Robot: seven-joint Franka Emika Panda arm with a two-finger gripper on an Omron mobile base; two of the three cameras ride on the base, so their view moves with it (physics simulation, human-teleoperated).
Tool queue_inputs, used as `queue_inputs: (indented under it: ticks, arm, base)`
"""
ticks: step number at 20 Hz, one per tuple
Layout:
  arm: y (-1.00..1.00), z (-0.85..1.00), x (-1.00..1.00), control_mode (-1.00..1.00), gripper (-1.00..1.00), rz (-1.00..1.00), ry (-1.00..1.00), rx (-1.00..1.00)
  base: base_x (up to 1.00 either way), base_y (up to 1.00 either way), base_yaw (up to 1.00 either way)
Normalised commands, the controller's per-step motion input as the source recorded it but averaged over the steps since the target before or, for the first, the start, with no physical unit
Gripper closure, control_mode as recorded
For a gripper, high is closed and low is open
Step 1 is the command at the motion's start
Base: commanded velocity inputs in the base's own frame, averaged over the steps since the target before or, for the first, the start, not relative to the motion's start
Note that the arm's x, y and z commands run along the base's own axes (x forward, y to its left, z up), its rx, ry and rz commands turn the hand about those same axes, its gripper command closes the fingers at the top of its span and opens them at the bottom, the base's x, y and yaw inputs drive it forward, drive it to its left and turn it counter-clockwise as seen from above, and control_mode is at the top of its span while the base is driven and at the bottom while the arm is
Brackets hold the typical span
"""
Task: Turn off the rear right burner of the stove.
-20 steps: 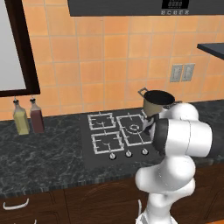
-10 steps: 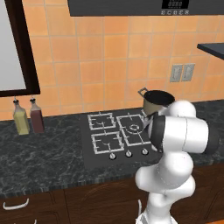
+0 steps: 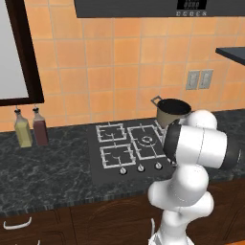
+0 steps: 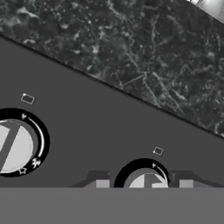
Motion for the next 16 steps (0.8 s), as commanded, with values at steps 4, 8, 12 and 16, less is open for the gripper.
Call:
queue_inputs:
  ticks: [4, 8, 12, 16]
  arm:
    - [0.27, 0.0, 0.15, -1.0, 1.0, -0.97, -0.02, -0.03]
    - [0.56, 0.0, 0.38, -1.0, 1.0, -0.89, -0.05, -0.06]
    - [0.14, 0.0, 0.04, -1.0, 1.0, -1.0, 0.0, 0.0]
    - [-0.06, -0.01, -0.05, -1.0, 1.0, -0.77, 0.01, 0.02]
  base:
    - [0.0, 0.0, 0.0]
    - [0.0, 0.0, 0.0]
    - [0.0, 0.0, 0.0]
    - [0.0, 0.0, 0.0]
